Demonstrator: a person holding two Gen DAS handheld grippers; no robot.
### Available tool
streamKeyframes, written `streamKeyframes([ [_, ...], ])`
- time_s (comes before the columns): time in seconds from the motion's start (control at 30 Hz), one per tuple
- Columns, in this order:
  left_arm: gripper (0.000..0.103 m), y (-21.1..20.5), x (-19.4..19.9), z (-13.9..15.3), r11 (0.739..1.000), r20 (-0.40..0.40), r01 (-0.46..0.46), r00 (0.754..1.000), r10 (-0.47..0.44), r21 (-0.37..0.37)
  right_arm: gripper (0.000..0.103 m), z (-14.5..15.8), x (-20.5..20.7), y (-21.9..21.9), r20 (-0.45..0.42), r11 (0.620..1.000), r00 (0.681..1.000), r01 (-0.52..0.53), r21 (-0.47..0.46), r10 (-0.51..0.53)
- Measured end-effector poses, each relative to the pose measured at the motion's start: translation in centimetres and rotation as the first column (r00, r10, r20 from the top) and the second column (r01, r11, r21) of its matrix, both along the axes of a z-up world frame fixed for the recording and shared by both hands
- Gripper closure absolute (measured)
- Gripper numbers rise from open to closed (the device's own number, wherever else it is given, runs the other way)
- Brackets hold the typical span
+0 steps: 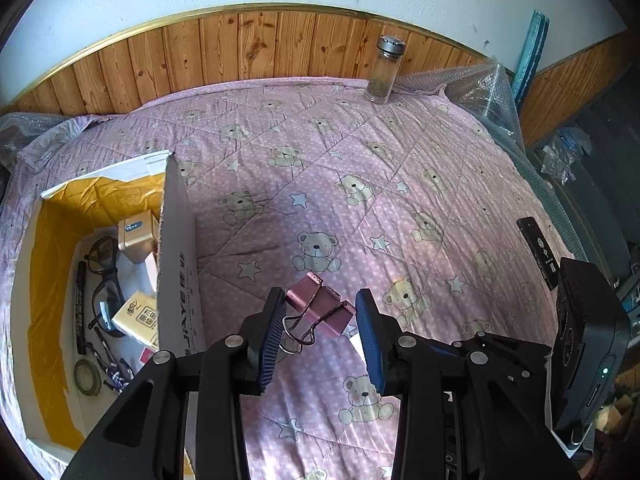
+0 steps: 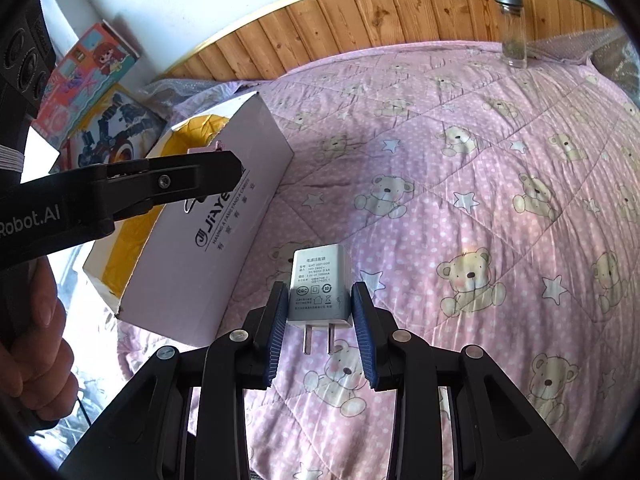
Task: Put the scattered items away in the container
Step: 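Lift and carry the charger and binder clip with both tools over the box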
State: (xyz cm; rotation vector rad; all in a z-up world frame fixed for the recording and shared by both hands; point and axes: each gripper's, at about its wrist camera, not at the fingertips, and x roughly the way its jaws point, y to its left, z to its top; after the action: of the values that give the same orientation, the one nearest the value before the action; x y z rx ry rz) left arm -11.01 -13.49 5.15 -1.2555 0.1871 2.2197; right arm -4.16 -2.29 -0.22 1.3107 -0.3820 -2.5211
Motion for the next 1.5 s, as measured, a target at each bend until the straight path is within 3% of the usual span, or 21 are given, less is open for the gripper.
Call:
streamKeyframes([
  [0.43,0.066,-5.5,2.7,2.0,0.993,-0.003,-0.061,0.998,0.062,0.104,0.069,3.1,1.9,-3.7,-0.054,0.997,0.996,-0.067,0.042,0.069],
  [0.9,0.066,-12.8,3.5,4.0,0.962,0.011,-0.171,0.985,0.172,0.212,0.069,6.5,2.4,-7.5,-0.112,0.986,0.98,-0.155,0.067,0.162],
  [1.5,0.066,-20.9,1.4,5.5,0.921,-0.01,-0.297,0.951,0.31,0.251,0.069,9.4,1.0,-12.7,-0.153,0.953,0.943,-0.281,0.113,0.296],
])
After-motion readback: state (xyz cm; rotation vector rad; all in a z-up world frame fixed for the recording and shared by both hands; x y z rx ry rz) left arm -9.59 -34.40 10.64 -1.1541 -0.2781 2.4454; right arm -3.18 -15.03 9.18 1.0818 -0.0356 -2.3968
